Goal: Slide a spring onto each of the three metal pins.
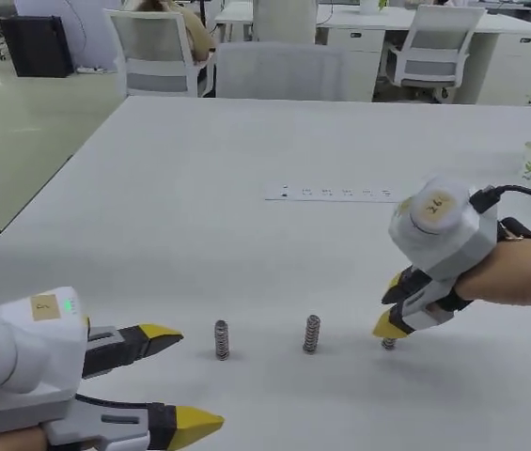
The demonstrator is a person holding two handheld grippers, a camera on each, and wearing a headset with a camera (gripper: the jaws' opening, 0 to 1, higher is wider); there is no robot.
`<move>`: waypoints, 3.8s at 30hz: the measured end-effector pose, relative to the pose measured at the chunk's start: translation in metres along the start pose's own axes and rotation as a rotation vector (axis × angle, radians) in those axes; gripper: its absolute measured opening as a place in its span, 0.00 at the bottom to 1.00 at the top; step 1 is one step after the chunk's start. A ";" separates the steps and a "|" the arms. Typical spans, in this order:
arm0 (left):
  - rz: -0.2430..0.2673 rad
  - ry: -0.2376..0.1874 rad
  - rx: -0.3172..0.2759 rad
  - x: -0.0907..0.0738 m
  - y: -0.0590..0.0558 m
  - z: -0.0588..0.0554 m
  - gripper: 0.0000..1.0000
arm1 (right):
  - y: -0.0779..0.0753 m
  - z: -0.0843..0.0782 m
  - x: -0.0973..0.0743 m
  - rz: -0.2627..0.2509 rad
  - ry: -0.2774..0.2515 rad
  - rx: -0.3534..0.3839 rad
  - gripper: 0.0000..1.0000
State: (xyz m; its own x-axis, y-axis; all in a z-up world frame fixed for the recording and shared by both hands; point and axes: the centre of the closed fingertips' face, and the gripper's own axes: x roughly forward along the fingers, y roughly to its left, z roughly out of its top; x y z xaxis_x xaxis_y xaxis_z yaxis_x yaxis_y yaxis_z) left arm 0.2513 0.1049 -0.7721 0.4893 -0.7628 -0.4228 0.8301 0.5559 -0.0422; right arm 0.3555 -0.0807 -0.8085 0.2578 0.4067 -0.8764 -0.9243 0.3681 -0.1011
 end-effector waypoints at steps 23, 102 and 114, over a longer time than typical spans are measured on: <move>0.008 -0.002 -0.027 0.002 0.000 -0.005 0.59 | 0.006 -0.040 -0.017 -0.058 -0.070 0.109 0.32; 0.149 -0.121 -0.225 -0.025 0.005 -0.027 0.77 | 0.055 -0.054 -0.066 -0.200 -0.639 0.321 0.77; 0.147 -0.110 -0.229 -0.025 0.007 -0.031 0.76 | 0.059 -0.049 -0.066 -0.204 -0.635 0.327 0.77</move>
State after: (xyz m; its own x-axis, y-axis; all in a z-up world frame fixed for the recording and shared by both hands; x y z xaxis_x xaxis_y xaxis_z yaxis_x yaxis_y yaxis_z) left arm 0.2368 0.1379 -0.7898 0.6362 -0.6930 -0.3390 0.6725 0.7135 -0.1967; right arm 0.2702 -0.1272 -0.7794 0.6201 0.6722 -0.4044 -0.7350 0.6780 -0.0001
